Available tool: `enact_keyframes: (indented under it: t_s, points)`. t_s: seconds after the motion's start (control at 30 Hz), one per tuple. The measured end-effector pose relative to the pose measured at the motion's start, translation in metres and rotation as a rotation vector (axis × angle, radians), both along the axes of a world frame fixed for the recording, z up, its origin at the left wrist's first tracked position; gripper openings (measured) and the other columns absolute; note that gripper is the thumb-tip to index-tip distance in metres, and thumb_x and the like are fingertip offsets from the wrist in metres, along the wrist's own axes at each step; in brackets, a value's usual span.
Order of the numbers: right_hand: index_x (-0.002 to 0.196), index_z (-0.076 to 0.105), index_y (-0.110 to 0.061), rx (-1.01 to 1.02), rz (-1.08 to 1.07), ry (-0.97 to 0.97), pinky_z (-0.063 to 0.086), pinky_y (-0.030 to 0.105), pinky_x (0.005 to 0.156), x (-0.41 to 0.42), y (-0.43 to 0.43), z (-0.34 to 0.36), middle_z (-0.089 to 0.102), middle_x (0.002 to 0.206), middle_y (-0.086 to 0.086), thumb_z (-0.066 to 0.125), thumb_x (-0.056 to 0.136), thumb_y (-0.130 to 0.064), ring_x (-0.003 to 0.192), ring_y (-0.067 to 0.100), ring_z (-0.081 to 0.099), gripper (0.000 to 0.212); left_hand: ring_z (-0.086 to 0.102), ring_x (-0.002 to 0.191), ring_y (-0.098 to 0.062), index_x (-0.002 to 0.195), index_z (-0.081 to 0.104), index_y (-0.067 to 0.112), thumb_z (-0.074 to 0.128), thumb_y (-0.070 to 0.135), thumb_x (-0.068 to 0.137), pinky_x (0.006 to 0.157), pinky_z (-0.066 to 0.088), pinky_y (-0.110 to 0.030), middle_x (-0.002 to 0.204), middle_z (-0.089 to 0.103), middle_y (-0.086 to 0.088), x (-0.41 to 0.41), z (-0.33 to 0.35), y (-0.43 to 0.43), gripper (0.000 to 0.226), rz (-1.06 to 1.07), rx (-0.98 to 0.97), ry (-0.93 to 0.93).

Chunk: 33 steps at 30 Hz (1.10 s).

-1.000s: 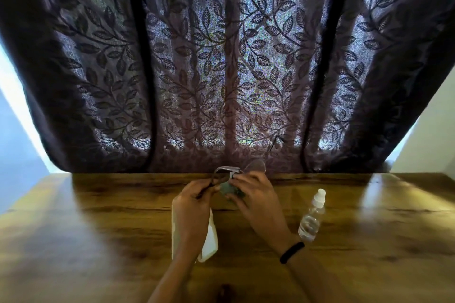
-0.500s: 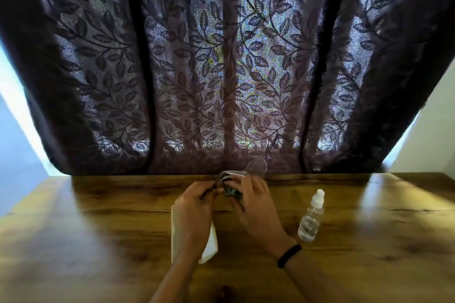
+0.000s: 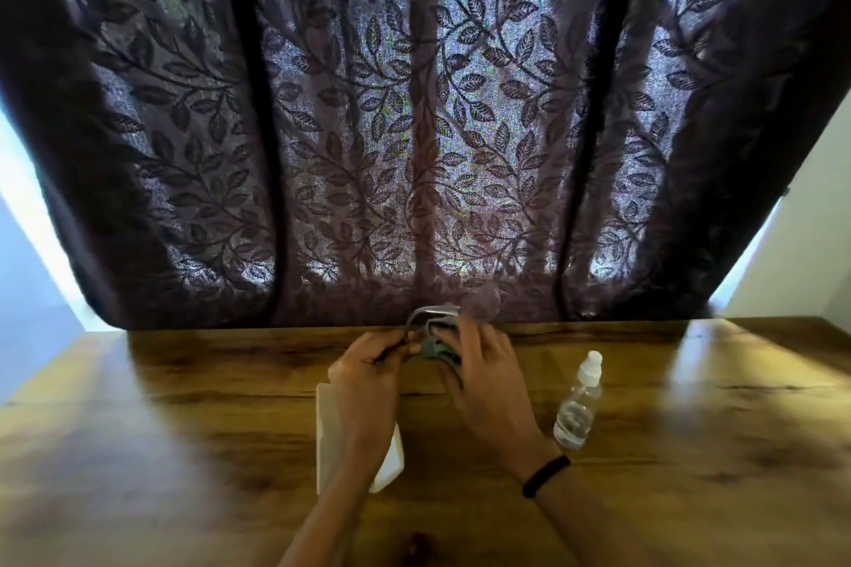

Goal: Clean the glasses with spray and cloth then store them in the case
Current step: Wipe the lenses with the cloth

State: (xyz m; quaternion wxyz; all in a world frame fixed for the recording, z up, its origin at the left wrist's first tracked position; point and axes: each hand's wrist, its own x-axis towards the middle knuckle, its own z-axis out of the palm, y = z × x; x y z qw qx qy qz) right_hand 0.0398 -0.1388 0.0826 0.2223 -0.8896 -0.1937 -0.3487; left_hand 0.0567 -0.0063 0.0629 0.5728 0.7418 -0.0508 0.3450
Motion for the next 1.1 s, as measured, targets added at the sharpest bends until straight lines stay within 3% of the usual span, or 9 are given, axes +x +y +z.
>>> enact_keyframes:
  t_s: [0.13, 0.33, 0.57, 0.7, 0.83, 0.9, 1.0, 1.1]
  points:
    - [0.127, 0.037, -0.002, -0.025, -0.116, -0.040, 0.051, 0.029, 0.070, 0.002, 0.000, -0.002, 0.068, 0.092, 0.007, 0.083, 0.063, -0.014, 0.086, 0.012, 0.039, 0.080, 0.061, 0.073, 0.012, 0.079, 0.074, 0.011, 0.071, -0.010, 0.068, 0.066, 0.044, -0.001, 0.073, 0.064, 0.019, 0.001, 0.004, -0.001, 0.024, 0.020, 0.031, -0.031]
    - [0.131, 0.030, -0.008, 0.069, 0.080, 0.034, 0.046, 0.035, 0.078, -0.003, 0.007, -0.002, 0.064, 0.106, 0.014, 0.073, 0.071, -0.008, 0.095, 0.015, 0.039, 0.074, 0.061, 0.071, 0.009, 0.080, 0.074, 0.012, 0.069, -0.010, 0.070, 0.065, 0.044, -0.002, 0.073, 0.065, 0.015, 0.002, 0.003, -0.001, 0.025, 0.015, 0.039, -0.024]
    - [0.120, 0.043, 0.000, -0.056, -0.143, -0.122, 0.056, 0.043, 0.069, 0.002, -0.005, 0.007, 0.072, 0.087, 0.008, 0.089, 0.049, -0.009, 0.090, 0.014, 0.039, 0.085, 0.064, 0.074, 0.006, 0.082, 0.073, 0.021, 0.068, -0.013, 0.069, 0.067, 0.045, -0.003, 0.076, 0.067, 0.019, 0.002, 0.004, 0.001, 0.037, 0.007, 0.044, -0.051]
    - [0.125, 0.042, 0.004, -0.010, 0.000, -0.048, 0.048, 0.046, 0.082, -0.001, 0.001, 0.001, 0.070, 0.098, 0.011, 0.081, 0.059, -0.002, 0.099, 0.015, 0.038, 0.077, 0.064, 0.072, 0.008, 0.080, 0.069, 0.031, 0.069, -0.012, 0.068, 0.065, 0.044, -0.001, 0.072, 0.066, 0.021, -0.001, 0.006, -0.002, 0.045, -0.012, 0.035, -0.052]
    - [0.133, 0.036, 0.001, 0.022, 0.052, 0.024, 0.035, 0.048, 0.099, -0.001, 0.004, -0.003, 0.065, 0.111, 0.014, 0.066, 0.075, -0.006, 0.108, 0.015, 0.037, 0.065, 0.063, 0.072, 0.009, 0.081, 0.069, 0.031, 0.070, -0.009, 0.068, 0.065, 0.043, 0.000, 0.072, 0.066, 0.022, -0.003, 0.006, -0.003, 0.042, -0.022, 0.035, -0.049]
    - [0.127, 0.043, 0.005, -0.062, -0.043, -0.027, 0.042, 0.057, 0.093, 0.001, -0.001, -0.003, 0.068, 0.102, 0.012, 0.076, 0.067, -0.003, 0.106, 0.016, 0.040, 0.069, 0.064, 0.074, 0.006, 0.081, 0.072, 0.026, 0.072, -0.007, 0.068, 0.067, 0.044, -0.002, 0.075, 0.067, 0.019, -0.001, 0.006, 0.000, 0.036, -0.017, 0.044, -0.042]
    - [0.120, 0.049, 0.007, -0.108, -0.172, -0.084, 0.045, 0.055, 0.089, 0.003, -0.006, 0.003, 0.070, 0.095, 0.012, 0.084, 0.059, -0.006, 0.102, 0.021, 0.053, 0.072, 0.064, 0.076, 0.003, 0.082, 0.074, 0.015, 0.072, -0.009, 0.068, 0.068, 0.046, -0.003, 0.076, 0.070, 0.009, 0.003, 0.004, 0.003, 0.028, 0.018, 0.082, -0.051]
    - [0.121, 0.047, 0.008, -0.087, -0.110, -0.094, 0.044, 0.059, 0.086, 0.002, -0.003, 0.001, 0.070, 0.097, 0.012, 0.082, 0.061, -0.003, 0.104, 0.019, 0.043, 0.070, 0.064, 0.077, 0.002, 0.083, 0.074, 0.013, 0.072, -0.009, 0.067, 0.069, 0.046, -0.003, 0.076, 0.069, 0.009, 0.003, 0.004, 0.003, 0.027, 0.024, 0.085, -0.047]
